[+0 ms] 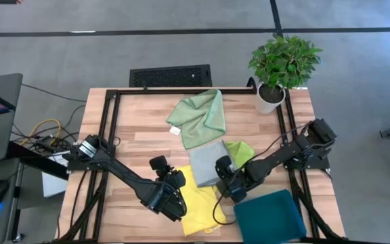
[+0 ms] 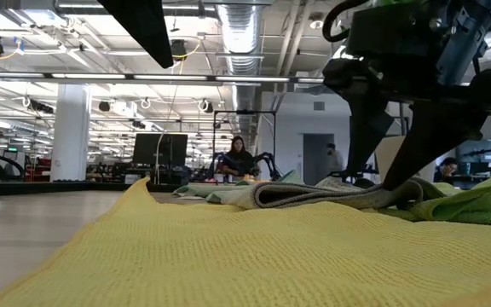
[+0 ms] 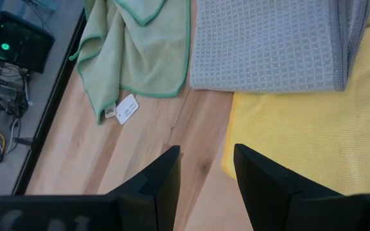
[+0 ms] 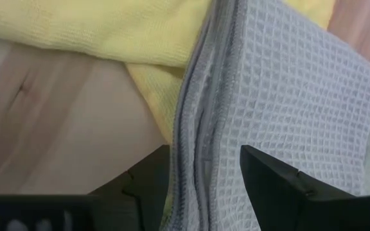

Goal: Fold microfiber towels
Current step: Put the gray towel in the bin

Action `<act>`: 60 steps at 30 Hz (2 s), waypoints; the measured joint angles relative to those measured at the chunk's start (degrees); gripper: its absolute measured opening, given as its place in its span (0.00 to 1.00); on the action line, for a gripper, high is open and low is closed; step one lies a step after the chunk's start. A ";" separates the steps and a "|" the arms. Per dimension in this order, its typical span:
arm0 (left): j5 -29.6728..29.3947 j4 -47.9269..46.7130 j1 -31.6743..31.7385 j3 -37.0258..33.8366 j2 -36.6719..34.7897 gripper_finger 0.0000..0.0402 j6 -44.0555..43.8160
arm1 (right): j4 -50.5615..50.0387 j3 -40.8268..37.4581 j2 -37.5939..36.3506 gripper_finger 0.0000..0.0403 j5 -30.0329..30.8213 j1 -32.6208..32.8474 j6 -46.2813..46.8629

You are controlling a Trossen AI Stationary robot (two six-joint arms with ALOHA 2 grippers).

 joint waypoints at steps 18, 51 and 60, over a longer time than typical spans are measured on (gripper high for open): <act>0.01 0.00 0.00 0.00 0.00 0.35 -0.20 | -0.33 0.02 0.11 0.51 -2.63 -2.71 0.40; 0.00 0.02 0.00 0.00 0.00 0.35 -0.57 | 0.04 -2.93 0.15 0.41 -5.59 -4.92 0.02; 0.00 0.02 0.00 0.00 0.00 0.35 -0.57 | 0.00 -2.93 0.15 0.08 -5.58 -6.40 -0.05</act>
